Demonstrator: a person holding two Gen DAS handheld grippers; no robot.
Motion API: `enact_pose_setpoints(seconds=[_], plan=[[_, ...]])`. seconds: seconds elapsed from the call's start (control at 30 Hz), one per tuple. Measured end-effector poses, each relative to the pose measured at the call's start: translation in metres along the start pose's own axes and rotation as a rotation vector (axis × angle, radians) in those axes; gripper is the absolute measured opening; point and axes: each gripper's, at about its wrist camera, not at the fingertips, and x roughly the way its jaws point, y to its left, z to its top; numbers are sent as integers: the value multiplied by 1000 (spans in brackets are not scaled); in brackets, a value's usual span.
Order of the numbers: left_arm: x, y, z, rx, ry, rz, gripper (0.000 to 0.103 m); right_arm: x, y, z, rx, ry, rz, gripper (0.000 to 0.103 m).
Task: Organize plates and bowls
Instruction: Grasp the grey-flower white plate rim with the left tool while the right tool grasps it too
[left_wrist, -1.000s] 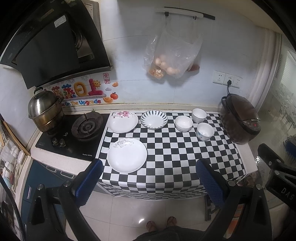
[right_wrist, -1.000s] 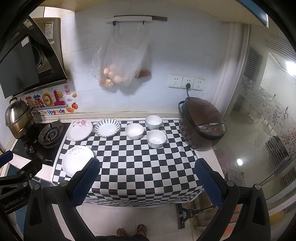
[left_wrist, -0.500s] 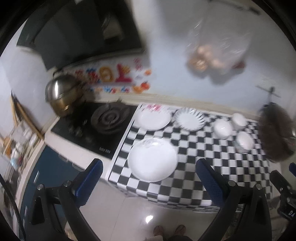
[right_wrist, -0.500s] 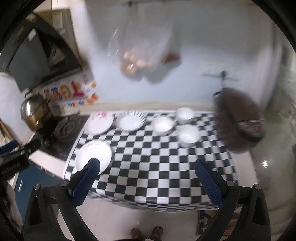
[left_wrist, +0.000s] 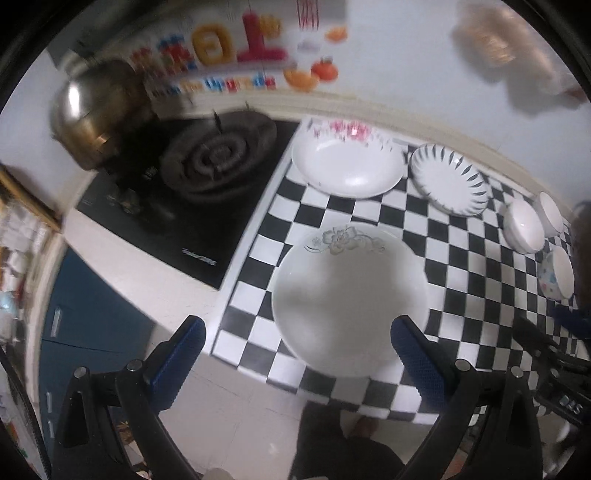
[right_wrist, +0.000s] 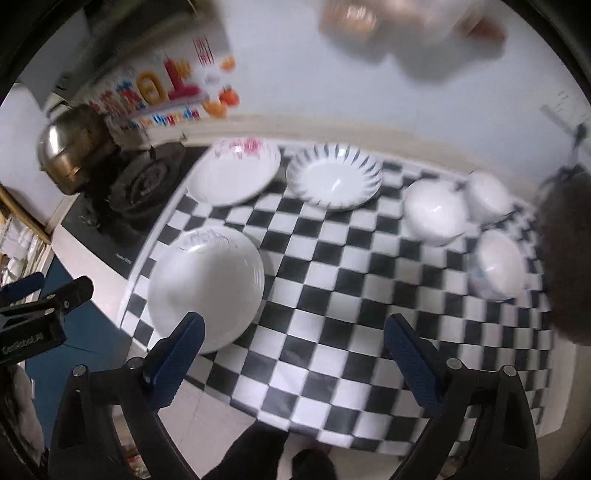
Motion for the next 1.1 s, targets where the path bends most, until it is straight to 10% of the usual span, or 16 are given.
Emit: enact_pose_setpoints(seconds=[0.6, 1.1], plan=[[179, 25, 50, 141, 403, -242, 35, 197, -5, 25, 367, 395, 126, 64], [178, 38, 45, 135, 408, -283, 29, 218, 12, 21, 358, 462, 183, 21]])
